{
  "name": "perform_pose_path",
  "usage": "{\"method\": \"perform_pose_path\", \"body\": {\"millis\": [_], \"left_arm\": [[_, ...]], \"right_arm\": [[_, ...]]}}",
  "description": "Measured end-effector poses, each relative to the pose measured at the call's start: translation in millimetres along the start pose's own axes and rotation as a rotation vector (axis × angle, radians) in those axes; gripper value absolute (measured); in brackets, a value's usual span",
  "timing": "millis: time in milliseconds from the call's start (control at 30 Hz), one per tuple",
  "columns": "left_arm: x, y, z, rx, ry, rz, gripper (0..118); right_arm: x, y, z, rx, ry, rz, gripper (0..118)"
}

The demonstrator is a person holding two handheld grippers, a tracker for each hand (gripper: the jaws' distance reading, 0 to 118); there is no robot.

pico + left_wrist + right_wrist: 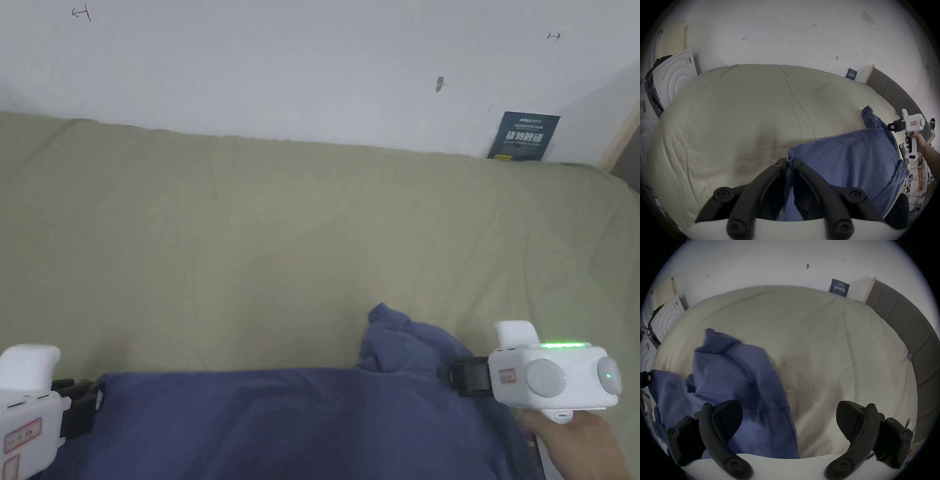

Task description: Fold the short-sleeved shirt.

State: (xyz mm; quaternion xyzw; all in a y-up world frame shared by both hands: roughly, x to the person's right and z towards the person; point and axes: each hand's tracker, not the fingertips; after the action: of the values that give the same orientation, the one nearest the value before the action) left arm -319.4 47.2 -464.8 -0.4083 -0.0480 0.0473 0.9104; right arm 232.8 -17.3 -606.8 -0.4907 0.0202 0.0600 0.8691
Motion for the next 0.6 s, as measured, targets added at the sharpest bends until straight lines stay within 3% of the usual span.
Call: {"method": "perform_pose_path", "body": {"millis": [33, 67, 100, 133, 167, 267, 333, 400, 600], "left_arm": [[0, 1, -1, -0.005, 0.003, 0.000, 9], [-3, 1, -5, -0.010, 0.004, 0.002, 9], [-3, 1, -6, -0.012, 0.005, 0.005, 9], [-4, 1, -6, -0.018, 0.003, 0.013, 9], [-4, 1, -6, -0.022, -0.001, 0.019, 9], [-4, 0, -11, -0.035, -0.003, 0.019, 9], [-2, -2, -10, -0.041, -0.003, 0.017, 9], [1, -3, 1, -0.033, -0.001, 0.018, 9], [2, -20, 79, 0.066, -0.043, 0.031, 9]], "right_arm": [[-1, 0, -6, -0.045, 0.032, -0.006, 111], [-3, -2, -8, -0.074, 0.075, -0.027, 82], [-5, -2, -5, -0.055, 0.080, -0.030, 75], [-9, -6, 5, 0.017, 0.032, -0.016, 60], [-12, -8, 11, 0.063, 0.058, -0.008, 6], [-25, -10, 30, 0.118, 0.025, 0.107, 3], [-24, -10, 42, 0.120, 0.102, 0.090, 3], [-23, -10, 63, 0.176, 0.076, 0.108, 3], [-2, -43, 170, 0.380, 0.208, 0.059, 3]]}}
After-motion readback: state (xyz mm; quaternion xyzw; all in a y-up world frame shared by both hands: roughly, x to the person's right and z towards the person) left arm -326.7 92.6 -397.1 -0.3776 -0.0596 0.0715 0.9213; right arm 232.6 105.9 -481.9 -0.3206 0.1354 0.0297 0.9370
